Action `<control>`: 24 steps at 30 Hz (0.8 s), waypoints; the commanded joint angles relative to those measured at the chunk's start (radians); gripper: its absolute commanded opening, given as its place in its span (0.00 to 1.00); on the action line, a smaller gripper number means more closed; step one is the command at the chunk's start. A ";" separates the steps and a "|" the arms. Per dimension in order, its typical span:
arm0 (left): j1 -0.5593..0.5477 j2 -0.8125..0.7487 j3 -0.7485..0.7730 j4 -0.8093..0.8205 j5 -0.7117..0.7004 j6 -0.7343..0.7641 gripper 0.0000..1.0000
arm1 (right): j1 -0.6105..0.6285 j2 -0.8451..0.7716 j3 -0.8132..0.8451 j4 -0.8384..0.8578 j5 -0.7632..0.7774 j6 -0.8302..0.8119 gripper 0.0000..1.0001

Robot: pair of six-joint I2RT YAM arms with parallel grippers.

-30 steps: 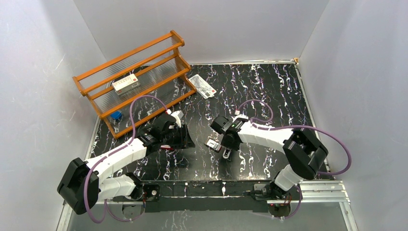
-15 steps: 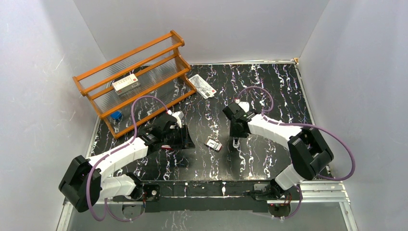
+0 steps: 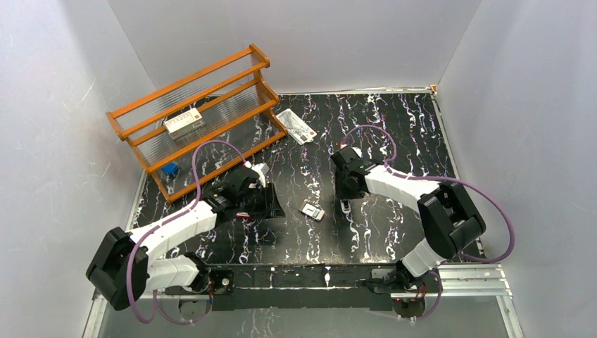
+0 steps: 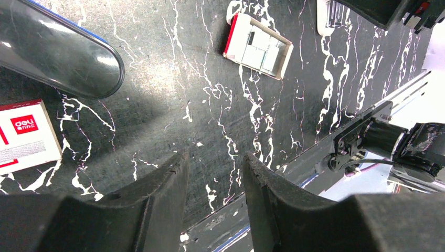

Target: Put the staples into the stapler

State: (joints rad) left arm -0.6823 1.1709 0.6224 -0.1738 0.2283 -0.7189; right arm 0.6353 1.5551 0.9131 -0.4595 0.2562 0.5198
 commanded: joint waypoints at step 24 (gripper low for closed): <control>0.011 -0.305 0.072 -0.234 -0.635 -0.141 0.61 | 0.233 -0.191 0.031 0.293 -0.312 -0.244 0.77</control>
State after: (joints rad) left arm -0.6804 0.9356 0.6807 -0.3241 -0.1856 -0.7883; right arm 0.7593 1.2694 0.8871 -0.2901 -0.0307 0.3351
